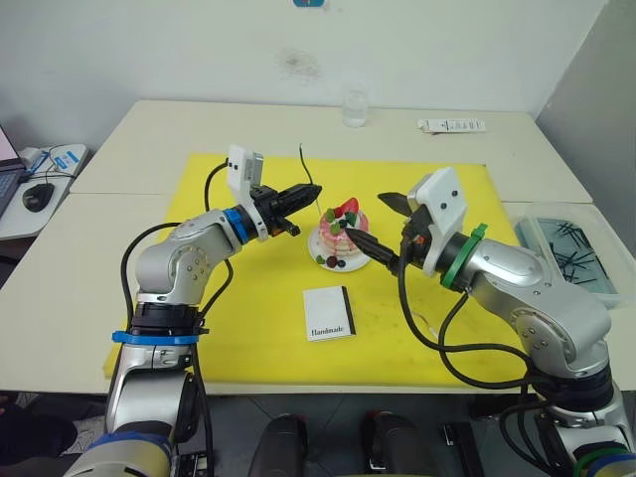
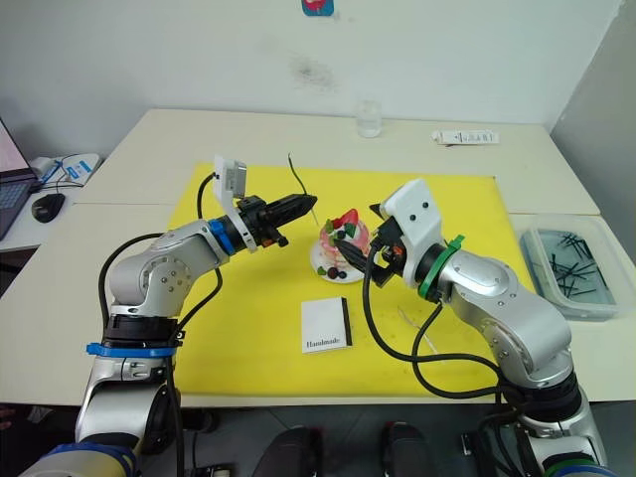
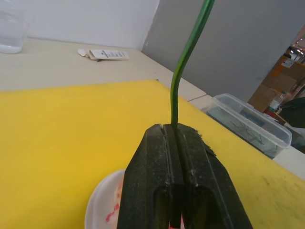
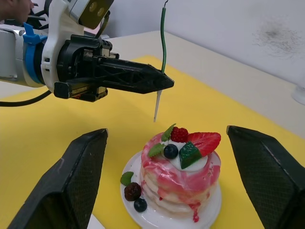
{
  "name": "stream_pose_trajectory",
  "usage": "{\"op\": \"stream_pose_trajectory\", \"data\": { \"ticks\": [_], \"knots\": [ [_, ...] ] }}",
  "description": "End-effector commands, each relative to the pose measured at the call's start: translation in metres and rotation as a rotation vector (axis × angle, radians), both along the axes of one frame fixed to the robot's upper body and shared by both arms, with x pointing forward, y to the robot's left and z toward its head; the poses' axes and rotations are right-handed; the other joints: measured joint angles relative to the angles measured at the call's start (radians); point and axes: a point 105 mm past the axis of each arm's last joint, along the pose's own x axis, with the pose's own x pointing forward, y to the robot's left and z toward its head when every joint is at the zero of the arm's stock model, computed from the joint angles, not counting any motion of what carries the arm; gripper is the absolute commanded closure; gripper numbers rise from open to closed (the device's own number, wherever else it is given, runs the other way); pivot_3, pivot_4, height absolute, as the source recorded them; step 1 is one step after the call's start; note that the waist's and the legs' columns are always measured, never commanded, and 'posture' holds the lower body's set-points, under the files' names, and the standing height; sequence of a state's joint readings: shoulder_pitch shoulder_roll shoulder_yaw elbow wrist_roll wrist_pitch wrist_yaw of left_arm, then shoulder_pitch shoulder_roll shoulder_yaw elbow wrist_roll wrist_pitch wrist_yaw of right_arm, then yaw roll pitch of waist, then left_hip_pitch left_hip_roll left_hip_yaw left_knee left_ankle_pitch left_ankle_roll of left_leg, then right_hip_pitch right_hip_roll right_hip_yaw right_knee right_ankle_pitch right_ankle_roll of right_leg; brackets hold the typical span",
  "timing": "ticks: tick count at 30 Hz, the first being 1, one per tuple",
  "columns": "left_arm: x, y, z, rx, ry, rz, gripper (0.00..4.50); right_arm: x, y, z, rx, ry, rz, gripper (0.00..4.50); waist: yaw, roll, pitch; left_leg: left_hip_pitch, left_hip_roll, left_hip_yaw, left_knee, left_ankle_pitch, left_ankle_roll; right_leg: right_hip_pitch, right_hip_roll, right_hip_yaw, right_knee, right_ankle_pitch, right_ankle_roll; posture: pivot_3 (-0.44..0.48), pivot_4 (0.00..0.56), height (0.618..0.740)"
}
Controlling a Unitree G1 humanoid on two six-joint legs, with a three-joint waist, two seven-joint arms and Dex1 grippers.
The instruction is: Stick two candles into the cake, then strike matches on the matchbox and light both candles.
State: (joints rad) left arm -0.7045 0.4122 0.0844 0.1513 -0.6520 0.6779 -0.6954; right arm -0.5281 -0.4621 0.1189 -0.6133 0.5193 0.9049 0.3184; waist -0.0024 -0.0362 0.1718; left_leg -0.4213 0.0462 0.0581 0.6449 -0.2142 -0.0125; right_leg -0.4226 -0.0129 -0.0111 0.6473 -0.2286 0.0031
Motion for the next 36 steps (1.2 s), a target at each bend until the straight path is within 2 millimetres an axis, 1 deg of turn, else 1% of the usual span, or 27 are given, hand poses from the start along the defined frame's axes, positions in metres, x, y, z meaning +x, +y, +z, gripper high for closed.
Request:
{"op": "stream_pose_trajectory", "data": {
  "ticks": [1, 11, 26, 36],
  "knots": [
    [-0.001, -0.003, 0.011, 0.005, -0.059, -0.016, 4.5, -0.004, -0.004, 0.013, 0.013, -0.065, -0.024, 0.33, 0.0, 0.0, 0.0, 0.0, 0.0, 0.0, 0.0, 0.0, 0.0, 0.0, 0.0, 0.0, 0.0, 0.0, 0.0, 0.0, 0.15, 0.74],
    [0.0, -0.003, 0.001, 0.034, -0.058, -0.015, 4.5, -0.005, -0.006, 0.01, 0.016, -0.068, -0.046, 0.33, 0.0, 0.0, 0.0, 0.0, 0.0, 0.0, 0.0, 0.0, 0.0, 0.0, 0.0, 0.0, 0.0, 0.0, 0.0, 0.0, 0.15, 0.74],
    [0.007, -0.004, -0.009, 0.036, -0.056, -0.004, 4.5, -0.002, -0.011, 0.01, 0.013, -0.07, -0.075, 0.33, 0.0, 0.0, 0.0, 0.0, 0.0, 0.0, 0.0, 0.0, 0.0, 0.0, 0.0, 0.0, 0.0, 0.0, 0.0, 0.0, 0.15, 0.74],
    [0.007, -0.008, -0.009, 0.033, -0.056, -0.021, 4.5, -0.004, -0.013, 0.009, 0.011, -0.069, -0.089, 0.33, 0.0, 0.0, 0.0, 0.0, 0.0, 0.0, 0.0, 0.0, 0.0, 0.0, 0.0, 0.0, 0.0, 0.0, 0.0, 0.0, 0.15, 0.74]
  ]
}}
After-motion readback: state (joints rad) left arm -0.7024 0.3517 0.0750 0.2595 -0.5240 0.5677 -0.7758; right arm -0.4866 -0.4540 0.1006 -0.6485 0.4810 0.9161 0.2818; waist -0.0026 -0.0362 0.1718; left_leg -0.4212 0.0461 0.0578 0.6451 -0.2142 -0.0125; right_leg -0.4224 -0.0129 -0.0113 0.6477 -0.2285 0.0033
